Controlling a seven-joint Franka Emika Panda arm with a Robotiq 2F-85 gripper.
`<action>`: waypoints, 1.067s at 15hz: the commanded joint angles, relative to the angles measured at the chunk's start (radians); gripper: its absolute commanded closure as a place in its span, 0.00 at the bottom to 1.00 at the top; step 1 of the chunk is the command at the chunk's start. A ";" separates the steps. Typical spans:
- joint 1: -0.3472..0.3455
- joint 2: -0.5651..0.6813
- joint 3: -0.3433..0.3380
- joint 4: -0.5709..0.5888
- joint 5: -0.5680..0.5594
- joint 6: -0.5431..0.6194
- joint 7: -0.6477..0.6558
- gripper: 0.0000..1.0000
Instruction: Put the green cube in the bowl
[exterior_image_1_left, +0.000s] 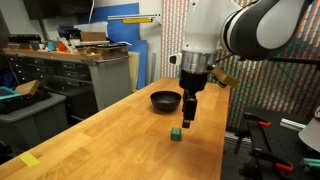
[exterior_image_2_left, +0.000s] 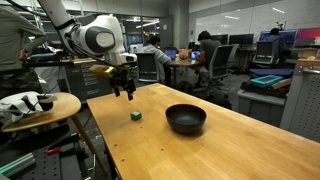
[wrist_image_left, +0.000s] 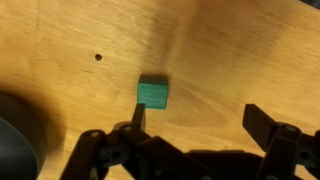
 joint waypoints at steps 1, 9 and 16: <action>0.021 0.097 -0.046 0.074 -0.081 0.016 0.021 0.00; 0.078 0.228 -0.117 0.129 -0.126 0.033 0.068 0.00; 0.164 0.296 -0.233 0.172 -0.197 0.060 0.189 0.00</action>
